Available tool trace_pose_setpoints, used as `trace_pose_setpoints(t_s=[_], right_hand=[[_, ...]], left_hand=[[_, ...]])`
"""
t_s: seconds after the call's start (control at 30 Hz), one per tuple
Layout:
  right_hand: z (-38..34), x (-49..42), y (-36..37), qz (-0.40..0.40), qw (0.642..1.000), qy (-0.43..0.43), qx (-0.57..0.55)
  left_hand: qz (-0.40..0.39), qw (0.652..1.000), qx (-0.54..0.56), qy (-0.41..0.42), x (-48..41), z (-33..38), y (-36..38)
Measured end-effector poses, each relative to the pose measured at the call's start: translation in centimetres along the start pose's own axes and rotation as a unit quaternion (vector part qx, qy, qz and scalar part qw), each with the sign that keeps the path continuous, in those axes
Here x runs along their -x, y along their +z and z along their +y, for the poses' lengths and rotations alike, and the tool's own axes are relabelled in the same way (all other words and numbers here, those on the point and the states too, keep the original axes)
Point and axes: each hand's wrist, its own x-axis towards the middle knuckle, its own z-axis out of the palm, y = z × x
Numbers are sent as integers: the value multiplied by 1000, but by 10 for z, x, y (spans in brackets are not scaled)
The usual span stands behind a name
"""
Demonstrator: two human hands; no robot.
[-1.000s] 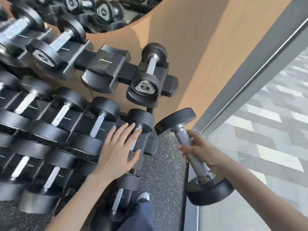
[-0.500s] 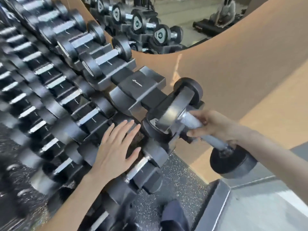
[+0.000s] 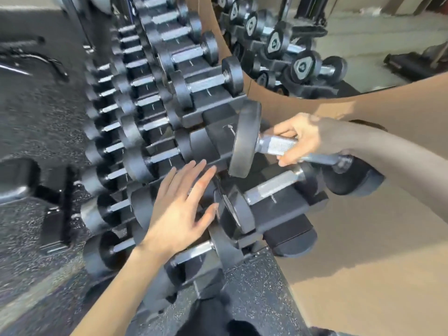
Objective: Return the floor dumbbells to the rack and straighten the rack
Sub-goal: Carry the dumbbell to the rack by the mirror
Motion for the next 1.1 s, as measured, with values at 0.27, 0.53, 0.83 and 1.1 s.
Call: trace_pose_setpoints(t_s=[0.27,0.53,0.83,1.1], right_hand=[[-10,-89,-31,-58,994,5,97],[2,-179,-29,-122,985,-27,119],[42,-253,-2,-205,965,-72,147],[53,-269,-3,-167,963,-136,163]], left_hand=[[10,999,-19,-45,-36,-31,17],[15,994,2,-110,-47,-57,47],[-37,983,27,-177,-55,-46,91],[-51,978,31,-201,-65,-32,100]])
